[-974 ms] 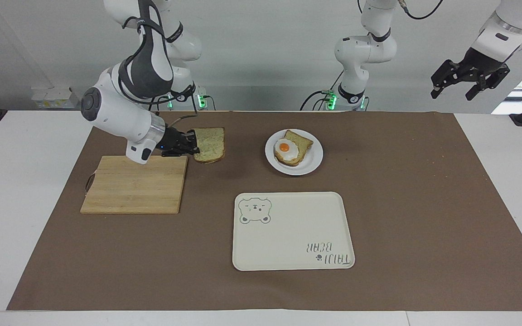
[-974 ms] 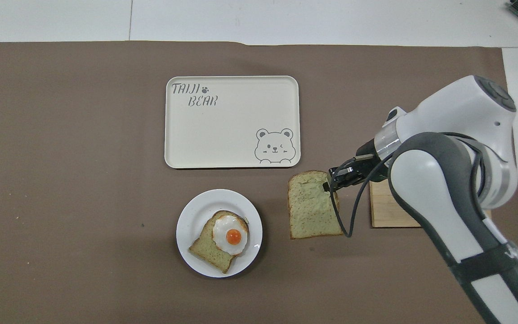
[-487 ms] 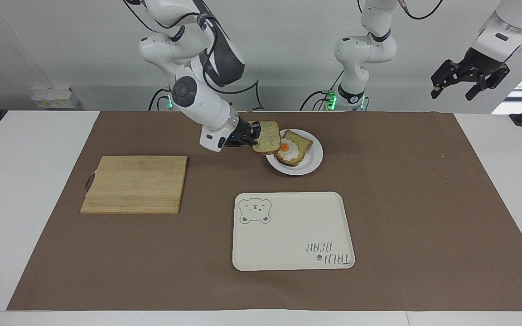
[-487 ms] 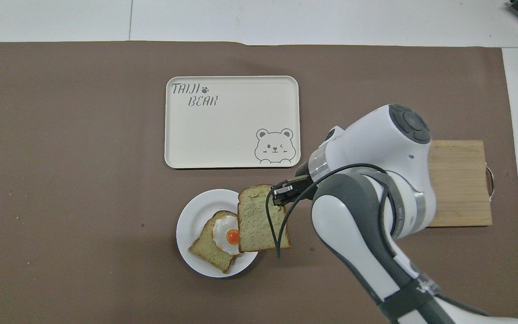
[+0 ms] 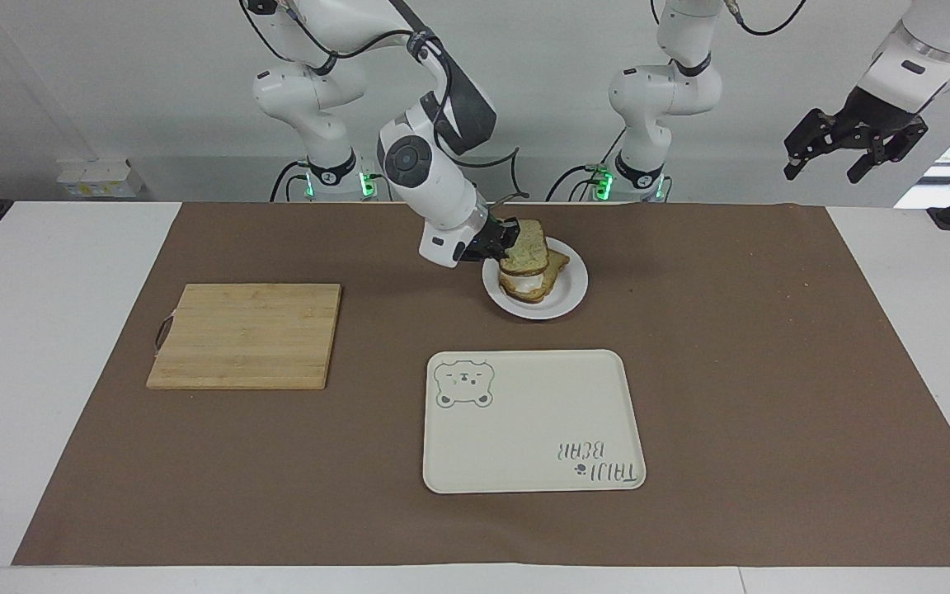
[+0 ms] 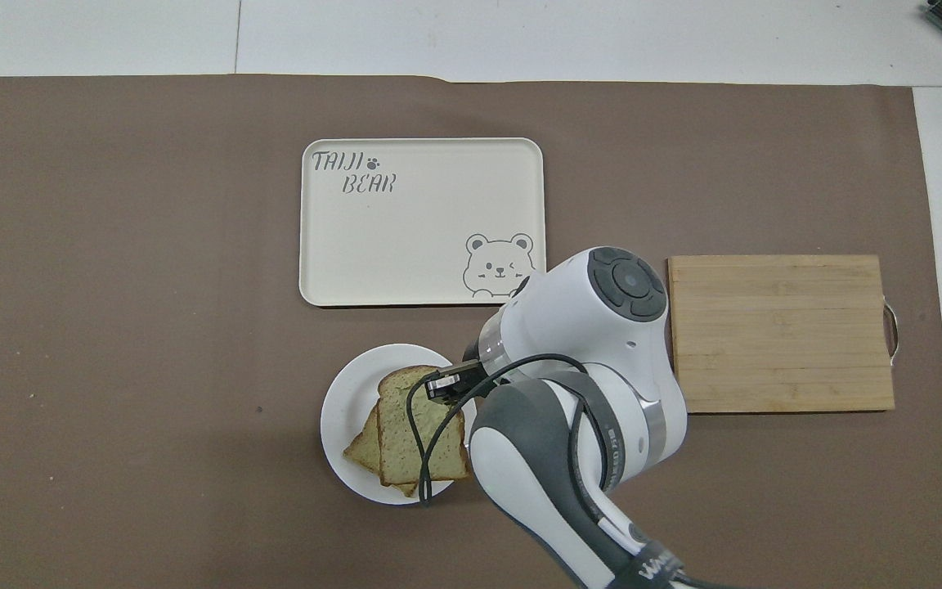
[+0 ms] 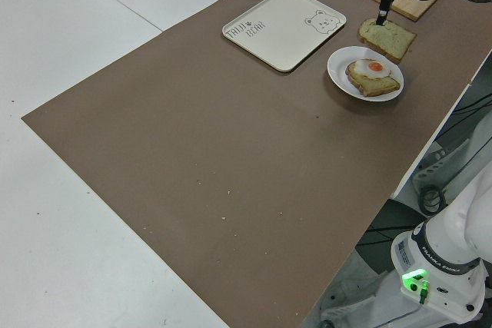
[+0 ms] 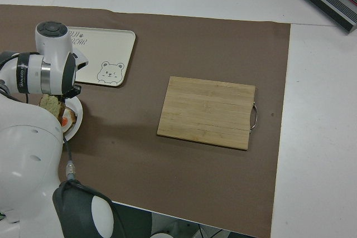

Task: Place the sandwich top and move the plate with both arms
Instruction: 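Carry the bread slice with the right gripper over the egg plate, then lower the bread onto the egg and open the right gripper, then withdraw the right gripper while the left gripper reaches toward the plate, then grip the plate rim with the left gripper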

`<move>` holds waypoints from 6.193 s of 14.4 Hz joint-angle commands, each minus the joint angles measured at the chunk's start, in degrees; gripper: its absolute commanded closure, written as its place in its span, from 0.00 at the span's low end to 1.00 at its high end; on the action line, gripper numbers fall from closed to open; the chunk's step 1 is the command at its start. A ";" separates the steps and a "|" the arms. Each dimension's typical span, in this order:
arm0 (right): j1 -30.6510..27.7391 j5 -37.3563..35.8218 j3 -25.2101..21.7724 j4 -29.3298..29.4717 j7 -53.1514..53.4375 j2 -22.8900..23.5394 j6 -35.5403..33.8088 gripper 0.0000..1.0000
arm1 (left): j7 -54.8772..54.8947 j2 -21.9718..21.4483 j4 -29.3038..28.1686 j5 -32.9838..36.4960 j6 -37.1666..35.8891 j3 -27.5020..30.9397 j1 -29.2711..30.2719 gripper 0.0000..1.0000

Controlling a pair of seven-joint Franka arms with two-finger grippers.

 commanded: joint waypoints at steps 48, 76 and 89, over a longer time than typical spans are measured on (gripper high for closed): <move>-14.51 -29.94 -1.65 3.63 2.70 -12.87 -13.02 0.00 | 0.16 -0.96 -0.86 -0.02 -0.87 -1.20 -0.23 0.00; -24.10 -29.41 -13.16 20.23 -5.83 -16.76 -34.55 0.00 | 19.23 0.97 -55.26 -27.09 53.96 -2.96 -20.09 0.00; -23.13 -32.49 -12.99 19.54 -5.91 -17.02 -31.93 0.00 | 19.23 0.53 -59.48 -29.11 54.32 -3.05 -21.15 1.00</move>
